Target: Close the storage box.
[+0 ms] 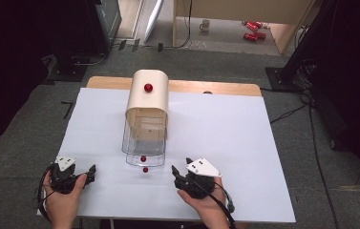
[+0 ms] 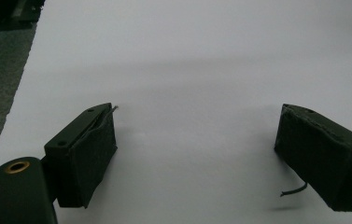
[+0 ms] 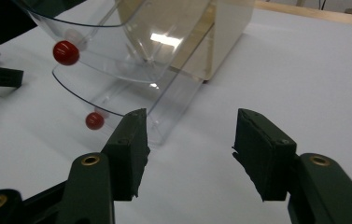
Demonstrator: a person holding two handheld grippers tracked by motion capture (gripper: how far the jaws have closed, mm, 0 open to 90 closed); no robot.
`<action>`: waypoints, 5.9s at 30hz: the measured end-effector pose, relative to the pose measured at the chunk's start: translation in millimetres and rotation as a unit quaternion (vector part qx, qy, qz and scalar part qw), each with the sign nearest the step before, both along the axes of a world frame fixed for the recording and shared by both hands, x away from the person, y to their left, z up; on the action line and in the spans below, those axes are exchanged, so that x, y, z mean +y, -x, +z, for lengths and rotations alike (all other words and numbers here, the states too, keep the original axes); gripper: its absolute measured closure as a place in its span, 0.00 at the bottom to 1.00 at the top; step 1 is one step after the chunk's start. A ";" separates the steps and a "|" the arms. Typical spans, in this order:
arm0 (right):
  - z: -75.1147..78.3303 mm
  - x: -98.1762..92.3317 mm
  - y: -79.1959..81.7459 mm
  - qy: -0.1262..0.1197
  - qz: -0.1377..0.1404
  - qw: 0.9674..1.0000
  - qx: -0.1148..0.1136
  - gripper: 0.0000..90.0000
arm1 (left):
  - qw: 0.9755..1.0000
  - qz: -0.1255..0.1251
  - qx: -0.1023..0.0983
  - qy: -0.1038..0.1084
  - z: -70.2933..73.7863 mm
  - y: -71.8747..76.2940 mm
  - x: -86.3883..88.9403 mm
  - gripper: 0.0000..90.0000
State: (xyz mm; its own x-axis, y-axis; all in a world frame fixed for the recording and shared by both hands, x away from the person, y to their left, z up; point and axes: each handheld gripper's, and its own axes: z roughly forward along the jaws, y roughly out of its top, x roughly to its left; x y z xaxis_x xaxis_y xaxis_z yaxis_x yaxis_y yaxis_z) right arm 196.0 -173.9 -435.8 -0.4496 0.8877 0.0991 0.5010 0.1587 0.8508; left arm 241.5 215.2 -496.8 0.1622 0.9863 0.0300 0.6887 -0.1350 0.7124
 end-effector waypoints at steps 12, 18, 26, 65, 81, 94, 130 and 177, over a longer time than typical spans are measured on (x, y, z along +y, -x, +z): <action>-1.7 32.4 -3.3 -0.008 0.017 1.000 0.003 0.59 | 1.000 0.000 0.000 0.000 0.0 0.0 0.0 0.14; -2.7 39.2 -4.1 -0.018 0.036 0.999 0.013 0.69 | 1.000 0.000 0.000 0.000 0.0 0.0 0.0 0.14; -7.3 56.2 -6.7 -0.043 0.054 0.997 0.024 0.78 | 1.000 0.000 0.000 -0.001 0.0 0.0 -0.1 0.14; 21.7 85.3 -32.1 -0.066 0.041 0.997 -0.006 0.88 | 1.000 -0.001 0.000 -0.001 0.2 0.2 -0.3 0.14; 23.2 81.2 -74.4 -0.062 0.024 0.998 -0.005 0.85 | 1.000 0.000 -0.001 -0.001 0.1 0.1 -0.3 0.14; 25.8 81.1 -91.2 -0.054 0.020 0.998 -0.007 0.83 | 1.000 0.000 -0.002 -0.002 0.0 0.3 -0.4 0.14; -10.0 69.3 8.1 -0.071 0.073 0.994 0.029 0.66 | 1.000 -0.001 -0.002 -0.003 0.0 0.5 -0.6 0.14; -61.4 97.0 -17.8 -0.058 0.005 0.994 0.088 0.83 | 1.000 -0.001 -0.002 -0.002 0.0 0.4 -0.6 0.14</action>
